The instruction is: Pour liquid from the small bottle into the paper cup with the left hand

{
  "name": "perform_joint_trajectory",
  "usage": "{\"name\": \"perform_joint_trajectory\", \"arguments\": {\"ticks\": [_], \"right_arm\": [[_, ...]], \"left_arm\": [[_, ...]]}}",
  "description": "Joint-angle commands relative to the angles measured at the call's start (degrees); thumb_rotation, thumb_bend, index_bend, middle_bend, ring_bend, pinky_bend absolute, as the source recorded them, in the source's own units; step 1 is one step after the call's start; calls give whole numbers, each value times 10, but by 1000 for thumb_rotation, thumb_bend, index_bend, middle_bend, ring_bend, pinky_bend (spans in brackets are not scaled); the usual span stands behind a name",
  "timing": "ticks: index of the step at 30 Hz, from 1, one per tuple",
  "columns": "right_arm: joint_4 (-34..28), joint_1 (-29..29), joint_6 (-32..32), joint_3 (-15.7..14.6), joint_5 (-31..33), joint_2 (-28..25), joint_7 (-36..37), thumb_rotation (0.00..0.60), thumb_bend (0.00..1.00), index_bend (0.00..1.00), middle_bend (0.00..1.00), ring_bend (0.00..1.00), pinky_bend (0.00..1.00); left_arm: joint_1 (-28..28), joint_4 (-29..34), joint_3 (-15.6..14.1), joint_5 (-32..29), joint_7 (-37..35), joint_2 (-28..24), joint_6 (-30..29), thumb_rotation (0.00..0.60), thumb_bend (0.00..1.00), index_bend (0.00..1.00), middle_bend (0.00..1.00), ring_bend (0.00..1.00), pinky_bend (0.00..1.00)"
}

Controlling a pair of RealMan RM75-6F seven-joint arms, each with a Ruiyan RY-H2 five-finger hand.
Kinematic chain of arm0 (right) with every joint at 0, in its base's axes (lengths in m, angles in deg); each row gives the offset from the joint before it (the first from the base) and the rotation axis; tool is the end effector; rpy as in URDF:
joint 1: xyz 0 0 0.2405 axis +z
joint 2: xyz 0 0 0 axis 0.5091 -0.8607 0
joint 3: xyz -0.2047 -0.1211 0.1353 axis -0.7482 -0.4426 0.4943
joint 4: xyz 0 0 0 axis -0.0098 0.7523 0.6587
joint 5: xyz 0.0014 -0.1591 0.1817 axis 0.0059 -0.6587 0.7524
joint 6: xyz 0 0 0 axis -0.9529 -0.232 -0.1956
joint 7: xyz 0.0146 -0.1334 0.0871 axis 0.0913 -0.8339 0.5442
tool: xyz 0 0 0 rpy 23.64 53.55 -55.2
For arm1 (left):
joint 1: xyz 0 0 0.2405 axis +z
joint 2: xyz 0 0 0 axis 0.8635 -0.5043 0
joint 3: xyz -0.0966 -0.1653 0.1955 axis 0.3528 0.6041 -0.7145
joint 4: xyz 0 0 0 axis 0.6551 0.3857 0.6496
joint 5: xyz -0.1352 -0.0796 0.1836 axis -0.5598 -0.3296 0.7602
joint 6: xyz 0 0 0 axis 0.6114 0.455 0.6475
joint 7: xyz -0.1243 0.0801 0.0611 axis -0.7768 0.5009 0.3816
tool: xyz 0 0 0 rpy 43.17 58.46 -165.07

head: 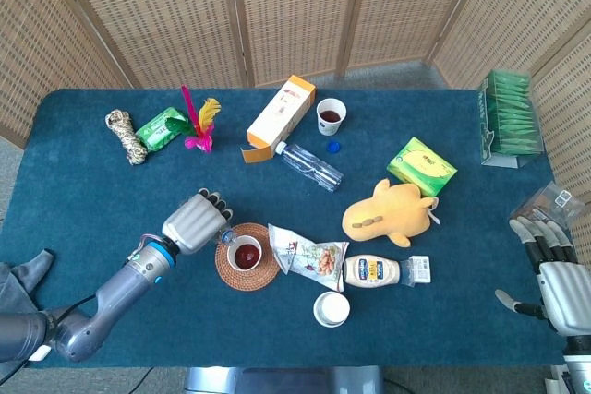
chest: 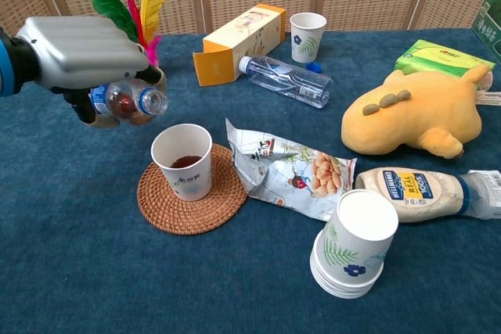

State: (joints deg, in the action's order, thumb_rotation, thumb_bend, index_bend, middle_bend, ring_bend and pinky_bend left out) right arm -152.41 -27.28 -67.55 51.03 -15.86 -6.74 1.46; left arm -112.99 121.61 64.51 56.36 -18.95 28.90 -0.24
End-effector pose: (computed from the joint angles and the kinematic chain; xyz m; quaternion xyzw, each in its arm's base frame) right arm -0.3101 -0.1851 0.1698 0.5945 -0.4228 0.4050 0.5512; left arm -0.1380 0.3429 -0.0110 -0.8763 -0.1153 -0.2105 0.4178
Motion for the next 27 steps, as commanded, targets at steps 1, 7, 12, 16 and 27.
{"name": "perform_joint_trajectory", "arguments": {"ticks": [1, 7, 12, 16, 27], "right_arm": [[-1, 1, 2, -1, 0, 1, -4, 600, 0, 0, 0, 0, 0], [-3, 2, 5, -2, 0, 4, -13, 600, 0, 0, 0, 0, 0], [-5, 3, 6, -4, -3, 7, -21, 600, 0, 0, 0, 0, 0], [-7, 3, 7, -5, -4, 10, -30, 600, 0, 0, 0, 0, 0], [-11, 5, 11, -10, -12, 16, -49, 600, 0, 0, 0, 0, 0]], "left_arm": [[29, -15, 16, 23, -82, -17, -5, 600, 482, 566, 432, 291, 391], [79, -53, 27, 82, -258, -30, -27, 600, 480, 564, 433, 291, 391], [113, -97, 34, 113, -379, -35, -42, 600, 479, 563, 436, 290, 392], [144, -126, 43, 136, -497, -37, -62, 600, 478, 562, 438, 291, 391], [216, -233, 60, 175, -744, -8, -121, 600, 472, 565, 442, 287, 392]]}}
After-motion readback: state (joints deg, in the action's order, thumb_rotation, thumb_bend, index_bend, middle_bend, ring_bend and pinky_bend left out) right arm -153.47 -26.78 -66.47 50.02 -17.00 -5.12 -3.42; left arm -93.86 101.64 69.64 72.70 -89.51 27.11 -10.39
